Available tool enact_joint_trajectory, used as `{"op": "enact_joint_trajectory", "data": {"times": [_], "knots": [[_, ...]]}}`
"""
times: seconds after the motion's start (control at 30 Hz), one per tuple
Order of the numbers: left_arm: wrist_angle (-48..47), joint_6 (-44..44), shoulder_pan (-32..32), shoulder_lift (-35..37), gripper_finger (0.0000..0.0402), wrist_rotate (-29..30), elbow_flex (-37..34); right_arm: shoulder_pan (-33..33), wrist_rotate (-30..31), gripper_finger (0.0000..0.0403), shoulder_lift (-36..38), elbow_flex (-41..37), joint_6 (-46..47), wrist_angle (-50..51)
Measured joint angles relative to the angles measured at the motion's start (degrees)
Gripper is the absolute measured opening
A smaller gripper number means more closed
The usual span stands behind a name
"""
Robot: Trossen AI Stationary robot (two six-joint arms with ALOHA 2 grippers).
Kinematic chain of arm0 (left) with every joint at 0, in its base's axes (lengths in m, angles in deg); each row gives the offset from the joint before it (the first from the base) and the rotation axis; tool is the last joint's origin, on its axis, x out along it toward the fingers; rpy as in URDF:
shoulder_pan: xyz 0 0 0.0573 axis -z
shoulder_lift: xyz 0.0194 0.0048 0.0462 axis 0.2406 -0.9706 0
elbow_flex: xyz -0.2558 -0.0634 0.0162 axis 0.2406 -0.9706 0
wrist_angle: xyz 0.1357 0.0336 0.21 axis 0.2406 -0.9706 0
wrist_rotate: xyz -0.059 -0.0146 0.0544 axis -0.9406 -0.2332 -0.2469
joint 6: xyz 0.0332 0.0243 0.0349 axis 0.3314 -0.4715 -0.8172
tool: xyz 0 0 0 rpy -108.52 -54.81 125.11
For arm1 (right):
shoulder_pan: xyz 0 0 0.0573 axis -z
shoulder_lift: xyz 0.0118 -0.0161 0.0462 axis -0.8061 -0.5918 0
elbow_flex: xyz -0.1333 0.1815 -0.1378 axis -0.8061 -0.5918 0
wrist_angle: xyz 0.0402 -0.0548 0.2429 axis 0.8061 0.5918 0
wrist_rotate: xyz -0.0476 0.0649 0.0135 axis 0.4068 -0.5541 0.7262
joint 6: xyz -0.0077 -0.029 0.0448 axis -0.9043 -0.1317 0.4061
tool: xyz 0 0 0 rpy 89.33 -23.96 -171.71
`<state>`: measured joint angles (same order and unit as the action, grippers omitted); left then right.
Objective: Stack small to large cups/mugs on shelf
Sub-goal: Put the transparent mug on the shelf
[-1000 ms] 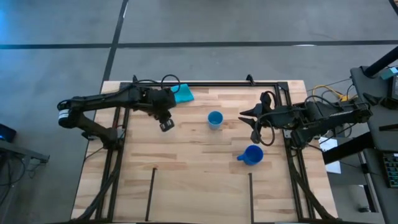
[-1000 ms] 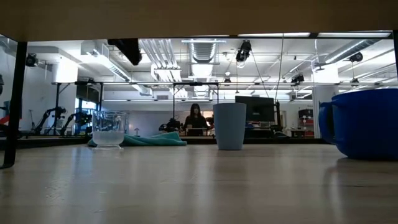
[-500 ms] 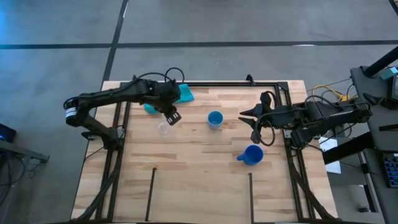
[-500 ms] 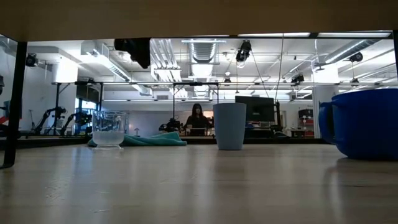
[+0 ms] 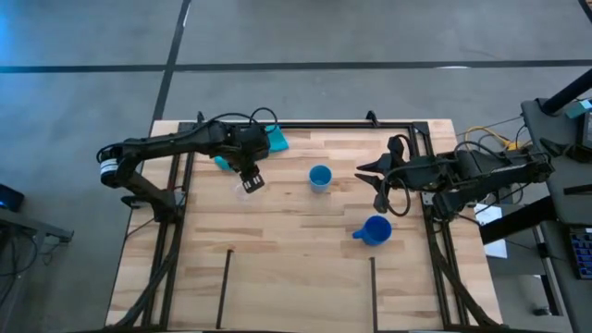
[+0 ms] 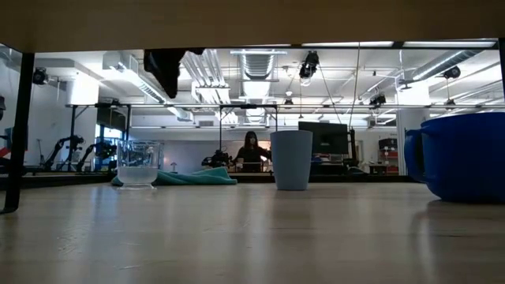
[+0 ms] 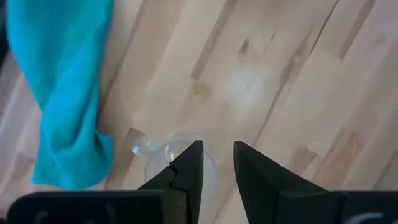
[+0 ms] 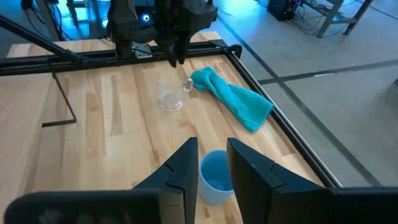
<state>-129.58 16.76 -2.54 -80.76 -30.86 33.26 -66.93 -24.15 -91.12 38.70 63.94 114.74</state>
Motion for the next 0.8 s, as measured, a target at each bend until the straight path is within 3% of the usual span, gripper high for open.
{"op": "enact_joint_trajectory", "data": {"times": [0.23,0.8], "knots": [[-5.61,0.24,-0.42,0.99,0.0074,-2.83,-4.19,0.0,0.01,0.0079,0.0,-0.02,3.25,0.0],[5.07,0.42,-0.42,2.5,0.0074,-5.92,-13.4,0.01,0.44,0.0079,0.0,-0.59,2.99,-0.02]]}}
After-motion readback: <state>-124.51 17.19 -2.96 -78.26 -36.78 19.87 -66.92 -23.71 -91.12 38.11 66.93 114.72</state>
